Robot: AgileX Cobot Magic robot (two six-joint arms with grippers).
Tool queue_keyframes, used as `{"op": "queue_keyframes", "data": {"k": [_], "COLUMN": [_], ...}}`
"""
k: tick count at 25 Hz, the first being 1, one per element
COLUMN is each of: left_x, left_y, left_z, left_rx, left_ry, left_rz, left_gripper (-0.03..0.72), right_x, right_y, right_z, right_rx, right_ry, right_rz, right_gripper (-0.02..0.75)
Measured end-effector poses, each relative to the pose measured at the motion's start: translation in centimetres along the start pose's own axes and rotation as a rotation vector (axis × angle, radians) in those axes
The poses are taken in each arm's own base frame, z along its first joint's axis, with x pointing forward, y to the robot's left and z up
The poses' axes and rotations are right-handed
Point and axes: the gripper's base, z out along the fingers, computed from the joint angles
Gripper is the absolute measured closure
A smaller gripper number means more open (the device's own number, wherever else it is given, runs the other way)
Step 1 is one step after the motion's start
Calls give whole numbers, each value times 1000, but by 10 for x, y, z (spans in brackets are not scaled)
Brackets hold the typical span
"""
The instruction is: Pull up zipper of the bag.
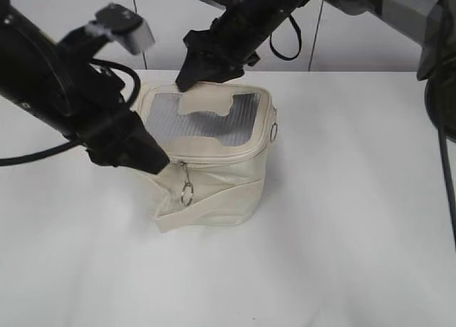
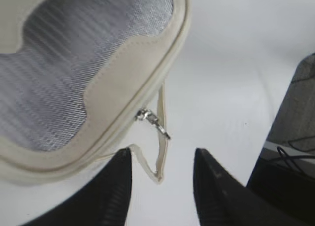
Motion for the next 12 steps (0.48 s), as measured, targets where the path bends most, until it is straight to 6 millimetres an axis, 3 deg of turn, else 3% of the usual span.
{"op": "queue_keyframes", "data": {"k": [6,12], "left_x": [0,-7], "left_y": [17,51], "left_z": [-48,-71], "left_rx": [-144,-244], "left_ry": [-173,-255], "left_rz": [-90,-150], "left_gripper": [355,351], "right_x": [1,20], "right_y": [-29,-26], "right_z": [-48,-114], "right_rx": [55,155], "right_ry": [-43,-147], "right_rz": [73,84], "right_gripper": [403,411]}}
